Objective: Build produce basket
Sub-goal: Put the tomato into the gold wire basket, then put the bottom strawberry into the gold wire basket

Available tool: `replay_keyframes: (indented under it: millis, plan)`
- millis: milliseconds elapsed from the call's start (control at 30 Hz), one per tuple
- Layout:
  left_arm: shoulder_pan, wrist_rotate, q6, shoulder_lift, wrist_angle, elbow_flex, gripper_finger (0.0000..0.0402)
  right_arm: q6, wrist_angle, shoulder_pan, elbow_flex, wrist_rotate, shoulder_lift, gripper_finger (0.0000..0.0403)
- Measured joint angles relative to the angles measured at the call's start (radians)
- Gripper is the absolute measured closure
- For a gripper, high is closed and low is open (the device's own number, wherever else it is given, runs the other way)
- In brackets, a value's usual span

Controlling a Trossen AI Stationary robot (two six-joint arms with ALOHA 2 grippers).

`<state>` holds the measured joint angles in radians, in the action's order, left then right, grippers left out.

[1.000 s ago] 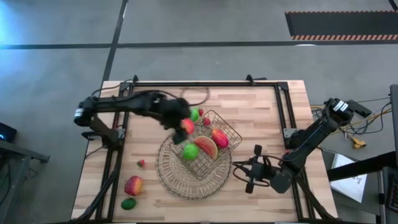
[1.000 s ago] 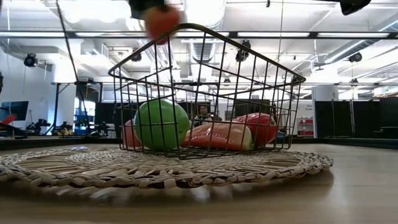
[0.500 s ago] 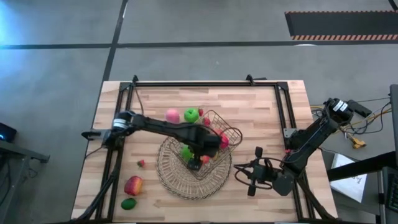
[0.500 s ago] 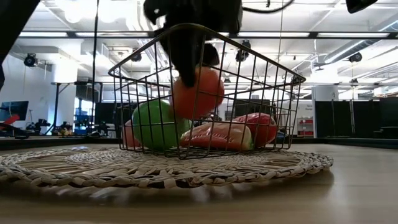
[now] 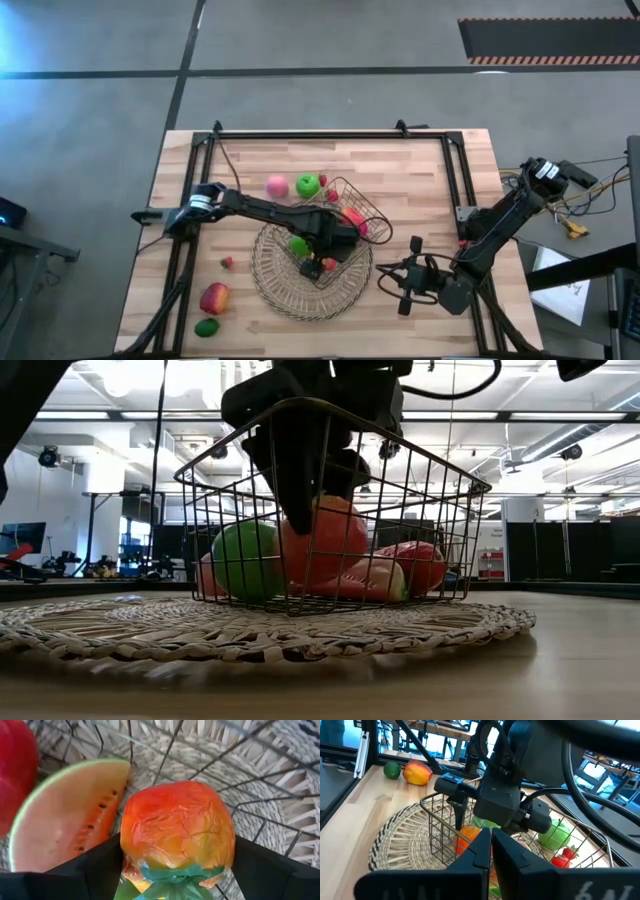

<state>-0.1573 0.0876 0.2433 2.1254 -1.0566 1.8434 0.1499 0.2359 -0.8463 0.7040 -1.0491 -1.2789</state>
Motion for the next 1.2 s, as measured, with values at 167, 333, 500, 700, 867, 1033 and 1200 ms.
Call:
replay_keyframes:
  millis: [167, 333, 500, 700, 867, 1033, 1200]
  plan:
    - [0.007, 0.009, 0.000, 0.000, 0.013, -0.001, 0.0088, 0.010, 0.000, 0.000, 0.000, 0.000, 0.000, 0.0394]
    - [0.019, 0.024, -0.001, 0.000, 0.012, -0.003, 0.0048, 0.010, 0.000, 0.000, 0.000, 0.000, 0.000, 0.0394]
    - [0.023, 0.025, -0.001, 0.000, 0.009, 0.010, 0.0020, 0.009, 0.000, 0.000, 0.000, 0.000, 0.000, 0.0394]
    - [0.020, -0.003, -0.015, -0.064, -0.015, 0.033, 0.0013, 0.008, 0.000, 0.000, 0.000, 0.000, 0.000, 0.0394]
    - [-0.012, -0.177, -0.173, -0.190, -0.099, 0.026, 0.0013, 0.008, 0.000, 0.000, -0.001, 0.000, 0.000, 0.0394]
    - [-0.103, -0.410, -0.363, -0.354, -0.192, -0.026, 0.0013, 0.027, -0.015, 0.001, -0.003, 0.000, 0.000, 0.0394]
    - [-0.220, -0.515, -0.643, -0.536, -0.230, -0.133, 0.0013, 0.034, -0.019, 0.001, -0.010, -0.001, 0.000, 0.0394]
